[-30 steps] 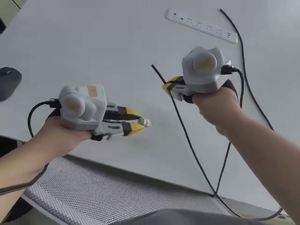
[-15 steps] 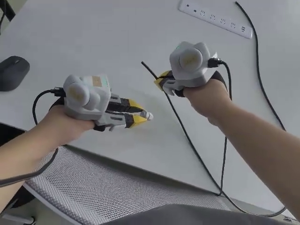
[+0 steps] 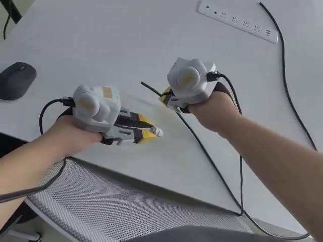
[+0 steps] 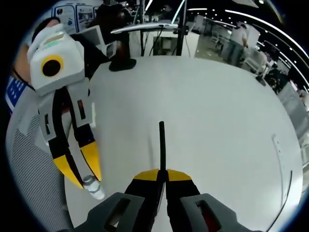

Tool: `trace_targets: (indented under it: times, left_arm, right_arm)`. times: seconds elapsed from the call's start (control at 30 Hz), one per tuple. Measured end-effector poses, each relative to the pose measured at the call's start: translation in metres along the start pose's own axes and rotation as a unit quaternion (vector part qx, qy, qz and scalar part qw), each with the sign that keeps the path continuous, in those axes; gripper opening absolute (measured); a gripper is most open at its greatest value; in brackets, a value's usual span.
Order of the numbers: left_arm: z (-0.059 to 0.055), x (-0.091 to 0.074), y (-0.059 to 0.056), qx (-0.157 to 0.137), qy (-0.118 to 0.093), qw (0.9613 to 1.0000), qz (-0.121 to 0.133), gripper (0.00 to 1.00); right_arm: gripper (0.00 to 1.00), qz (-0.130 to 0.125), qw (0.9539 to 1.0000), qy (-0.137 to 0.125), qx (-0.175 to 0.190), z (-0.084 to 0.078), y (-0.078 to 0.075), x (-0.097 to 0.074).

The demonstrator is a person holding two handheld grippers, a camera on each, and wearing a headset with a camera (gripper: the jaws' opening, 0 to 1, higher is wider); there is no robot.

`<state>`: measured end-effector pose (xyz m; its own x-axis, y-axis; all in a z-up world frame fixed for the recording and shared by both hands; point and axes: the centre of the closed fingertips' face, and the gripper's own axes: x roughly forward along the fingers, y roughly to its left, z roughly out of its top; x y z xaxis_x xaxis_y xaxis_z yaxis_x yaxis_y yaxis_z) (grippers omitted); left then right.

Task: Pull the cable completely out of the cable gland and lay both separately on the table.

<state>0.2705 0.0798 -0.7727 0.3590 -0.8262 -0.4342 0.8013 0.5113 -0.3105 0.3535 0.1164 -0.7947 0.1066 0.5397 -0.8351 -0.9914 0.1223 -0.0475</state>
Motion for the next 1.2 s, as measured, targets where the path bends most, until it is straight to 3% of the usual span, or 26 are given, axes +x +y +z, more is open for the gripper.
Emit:
trace_targets:
  times: [0.4, 0.8, 0.93, 1.07, 1.2]
  left_arm:
    - [-0.011, 0.002, 0.01, -0.011, 0.02, 0.9997, 0.01, 0.16]
    - [-0.022, 0.001, 0.019, -0.004, 0.037, 0.9993, 0.003, 0.16]
    - [-0.026, 0.0, 0.019, -0.006, 0.036, 0.9993, -0.002, 0.16]
    - [-0.036, 0.0, 0.019, 0.001, 0.055, 0.9985, -0.001, 0.16]
    - [-0.035, -0.001, 0.018, -0.001, 0.051, 0.9987, -0.003, 0.16]
  right_arm:
    - [0.0, 0.013, 0.9997, 0.014, -0.014, -0.004, 0.001, 0.013]
    - [0.0, 0.021, 0.9992, 0.024, -0.025, -0.007, 0.005, 0.022]
    - [0.0, 0.022, 0.9991, 0.026, -0.027, -0.008, 0.006, 0.023]
    - [0.0, 0.021, 0.9992, 0.025, -0.022, -0.008, 0.005, 0.025]
    - [0.0, 0.021, 0.9991, 0.025, -0.026, -0.008, 0.005, 0.025]
